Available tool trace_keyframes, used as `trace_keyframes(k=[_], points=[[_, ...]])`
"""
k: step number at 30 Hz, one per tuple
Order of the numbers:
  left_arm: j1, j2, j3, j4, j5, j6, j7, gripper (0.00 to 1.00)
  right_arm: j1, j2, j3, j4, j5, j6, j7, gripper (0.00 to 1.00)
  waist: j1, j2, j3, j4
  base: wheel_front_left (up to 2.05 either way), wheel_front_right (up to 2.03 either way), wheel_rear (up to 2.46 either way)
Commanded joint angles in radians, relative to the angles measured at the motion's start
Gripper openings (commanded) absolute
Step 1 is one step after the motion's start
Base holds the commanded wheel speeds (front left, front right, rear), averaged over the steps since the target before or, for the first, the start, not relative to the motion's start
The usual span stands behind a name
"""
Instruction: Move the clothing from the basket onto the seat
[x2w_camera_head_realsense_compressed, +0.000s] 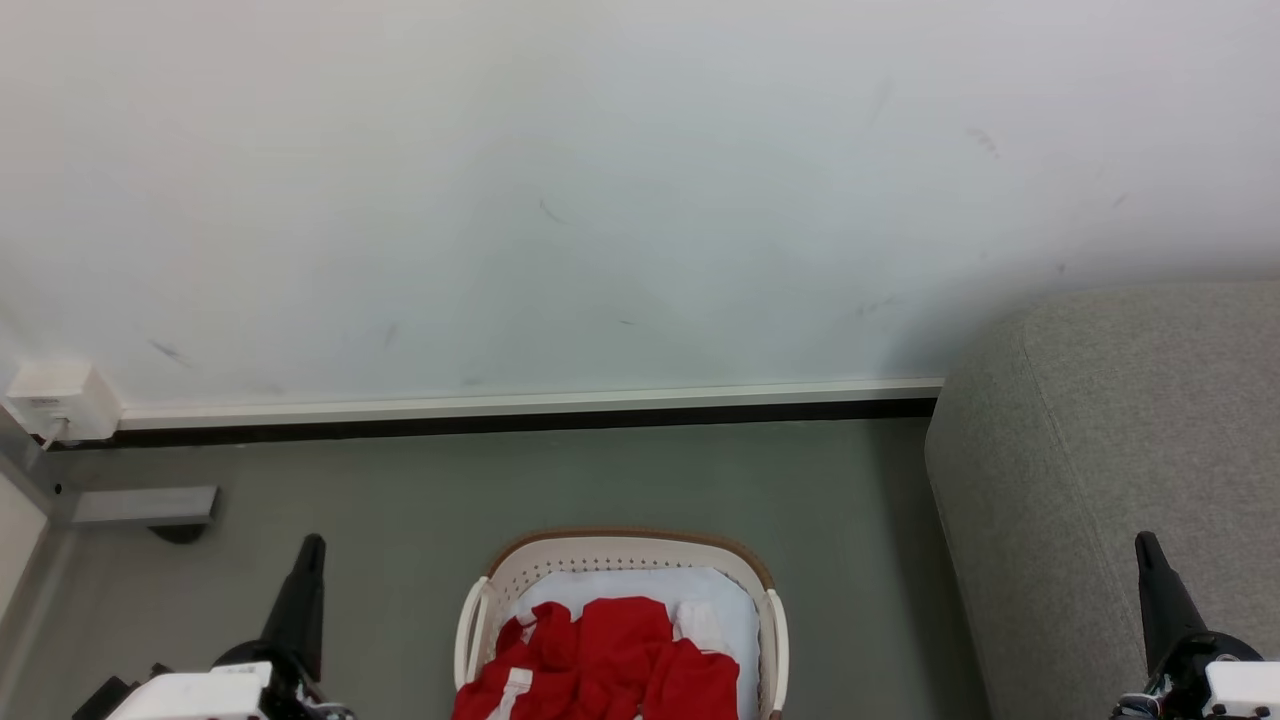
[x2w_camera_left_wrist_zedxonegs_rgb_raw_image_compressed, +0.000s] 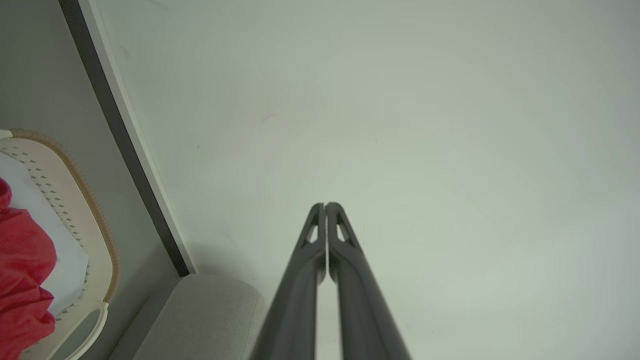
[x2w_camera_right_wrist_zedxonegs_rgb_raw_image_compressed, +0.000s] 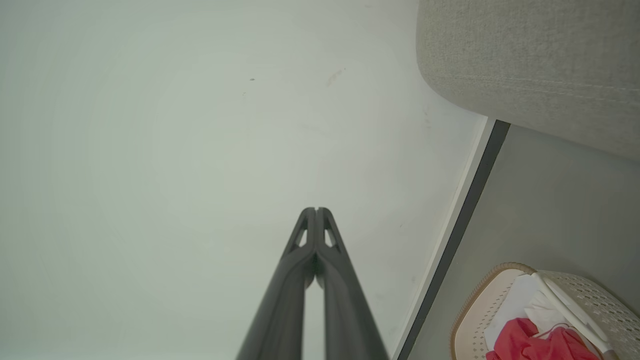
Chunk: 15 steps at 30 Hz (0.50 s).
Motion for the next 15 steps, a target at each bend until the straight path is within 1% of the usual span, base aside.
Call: trace_keyframes(k=[1, 15], points=[[-0.009, 0.003, 0.001, -0.003, -0.015, 0.001, 0.003, 0.0, -0.013, -0.005, -0.003, -0.004, 0.0, -0.002, 0.002, 0.0, 0.0, -0.0001, 0.0, 0.0, 0.0, 0.0, 0.0], [-0.009, 0.003, 0.001, -0.003, -0.015, 0.001, 0.003, 0.0, -0.013, -0.005, -0.003, -0.004, 0.0, -0.002, 0.002, 0.0, 0.0, -0.0001, 0.0, 0.0, 0.0, 0.0, 0.0]])
